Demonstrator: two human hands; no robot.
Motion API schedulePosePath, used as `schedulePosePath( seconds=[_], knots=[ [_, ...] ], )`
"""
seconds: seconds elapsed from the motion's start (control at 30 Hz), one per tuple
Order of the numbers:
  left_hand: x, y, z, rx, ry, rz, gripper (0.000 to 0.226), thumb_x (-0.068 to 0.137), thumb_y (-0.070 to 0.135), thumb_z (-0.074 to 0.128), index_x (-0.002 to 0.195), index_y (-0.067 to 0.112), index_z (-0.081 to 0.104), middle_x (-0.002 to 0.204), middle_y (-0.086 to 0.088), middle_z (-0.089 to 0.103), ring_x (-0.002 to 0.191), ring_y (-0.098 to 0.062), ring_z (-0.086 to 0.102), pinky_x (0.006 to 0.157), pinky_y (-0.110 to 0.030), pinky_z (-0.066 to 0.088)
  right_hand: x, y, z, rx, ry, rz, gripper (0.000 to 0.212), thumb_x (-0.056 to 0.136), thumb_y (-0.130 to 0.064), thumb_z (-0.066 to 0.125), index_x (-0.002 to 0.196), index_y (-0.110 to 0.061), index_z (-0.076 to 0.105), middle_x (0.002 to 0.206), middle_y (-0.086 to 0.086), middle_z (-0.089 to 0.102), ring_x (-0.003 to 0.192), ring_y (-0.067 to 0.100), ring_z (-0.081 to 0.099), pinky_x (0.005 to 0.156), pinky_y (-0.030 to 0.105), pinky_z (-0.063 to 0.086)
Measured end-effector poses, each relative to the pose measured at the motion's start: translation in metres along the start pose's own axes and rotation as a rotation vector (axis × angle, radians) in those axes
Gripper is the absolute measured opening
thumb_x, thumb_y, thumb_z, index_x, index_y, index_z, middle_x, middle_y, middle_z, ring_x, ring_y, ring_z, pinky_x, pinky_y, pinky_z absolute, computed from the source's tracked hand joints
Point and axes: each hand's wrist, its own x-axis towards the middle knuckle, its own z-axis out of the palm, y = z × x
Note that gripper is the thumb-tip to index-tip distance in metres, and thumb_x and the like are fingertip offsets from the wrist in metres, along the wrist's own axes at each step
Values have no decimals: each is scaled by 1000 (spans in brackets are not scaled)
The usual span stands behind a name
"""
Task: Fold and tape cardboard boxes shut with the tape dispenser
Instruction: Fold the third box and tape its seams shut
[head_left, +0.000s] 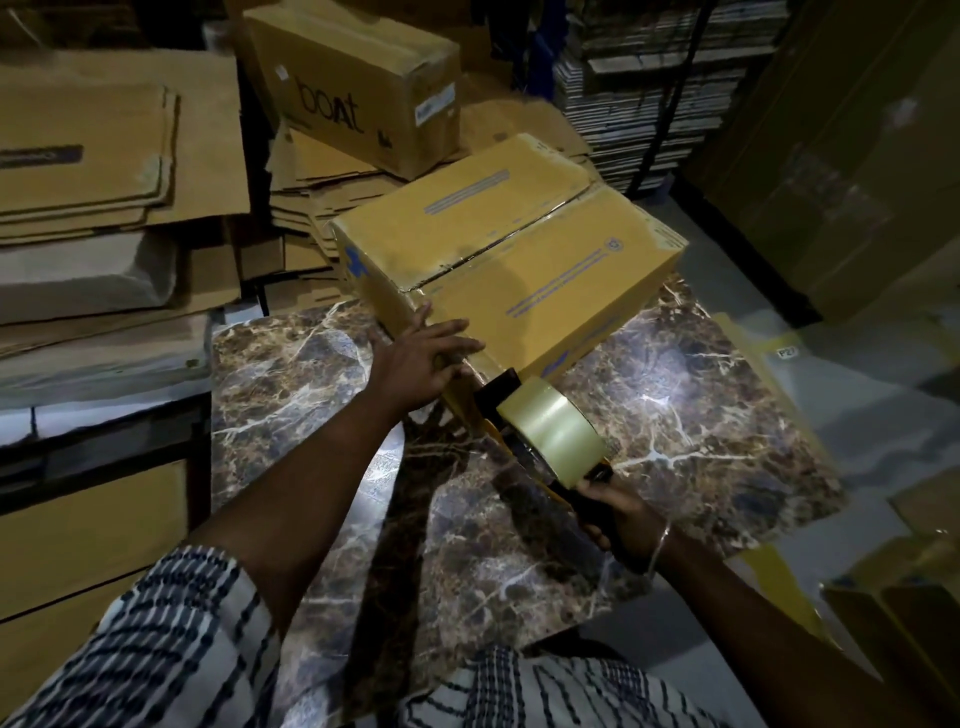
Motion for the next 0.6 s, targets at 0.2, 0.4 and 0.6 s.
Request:
schedulePosePath(
  seconds=[0.2,0.4,0.6],
  knots=[
    [-8,16,13,-61,-9,261,49,91,20,55,136,37,60,147,14,51,148,-14,30,111,-68,27,7,14,-3,16,31,-67,62,49,-38,85,93,-7,56,60,9,56,31,11,38,31,18,28],
    [-11,14,20,-183,-64,338,42,92,22,64,135,23,64,146,7,54,149,-27,29,112,-34,31,-2,4,3,157,36,-45,21,67,-8,57,87,-6,53,46,0,55,29,7,44,28,16,30],
    [-10,13,24,-105,-1,403,38,92,19,65,130,20,68,140,2,60,142,-32,40,106,-39,44,-7,6,0,62,146,123,20,100,-1,45,83,-9,51,42,0,51,26,7,35,29,14,23]
  ],
)
